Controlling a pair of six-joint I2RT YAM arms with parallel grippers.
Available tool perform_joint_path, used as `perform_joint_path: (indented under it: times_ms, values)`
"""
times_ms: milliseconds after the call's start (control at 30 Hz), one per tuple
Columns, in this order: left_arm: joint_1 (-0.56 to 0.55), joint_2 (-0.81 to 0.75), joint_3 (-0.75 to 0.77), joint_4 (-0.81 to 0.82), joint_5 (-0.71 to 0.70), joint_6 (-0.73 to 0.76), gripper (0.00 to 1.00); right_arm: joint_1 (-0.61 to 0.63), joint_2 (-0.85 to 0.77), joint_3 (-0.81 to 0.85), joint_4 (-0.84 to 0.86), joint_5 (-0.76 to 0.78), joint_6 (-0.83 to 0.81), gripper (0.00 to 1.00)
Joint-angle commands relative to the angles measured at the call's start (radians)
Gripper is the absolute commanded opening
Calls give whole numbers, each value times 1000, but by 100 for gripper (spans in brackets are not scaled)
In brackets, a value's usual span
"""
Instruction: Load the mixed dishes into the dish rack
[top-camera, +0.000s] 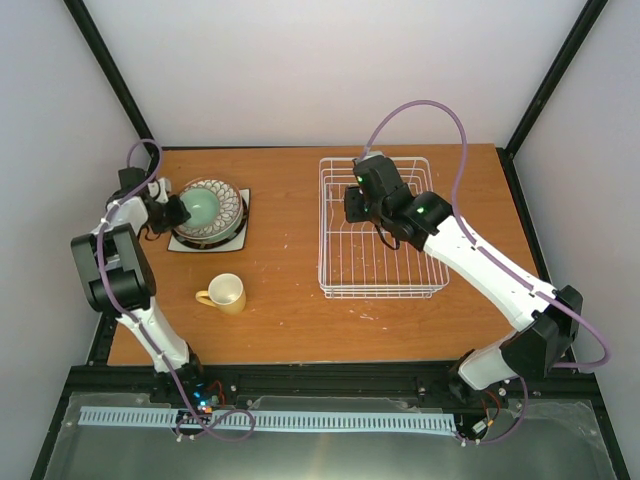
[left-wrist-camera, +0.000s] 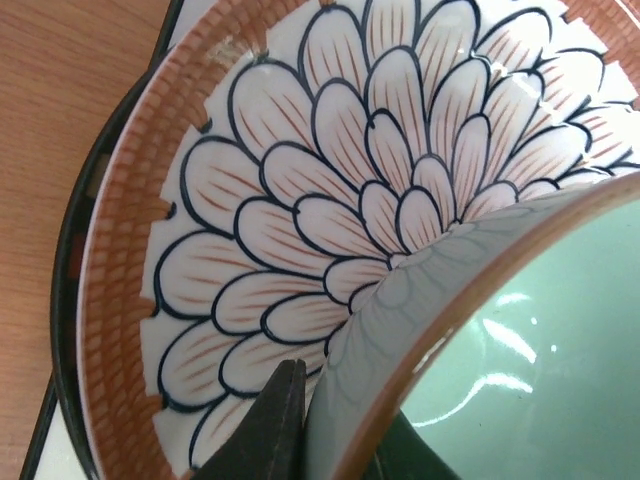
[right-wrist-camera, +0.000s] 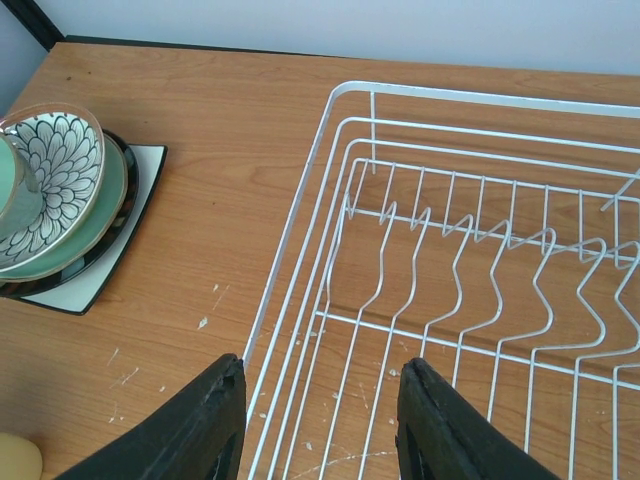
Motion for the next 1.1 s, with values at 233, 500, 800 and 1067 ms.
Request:
perform_joint_path:
  times_ms: [233,500,800,1067]
  values:
    - [-13,-312,70,9,424,-13,1,-121,-54,-46,155,-243,-49,74]
    - [-316,-524,-230,546,892,-408,1,-456,-107,-543,1064,-1344,533,80]
    - [-564,-533,-473,1396,966,-933,1,-451,-92,-778,1952,-1531,1153,87]
    - [-703,-335,-441,1854,914,-1162,1,-418,47,-810,2384,-1519,1503,83]
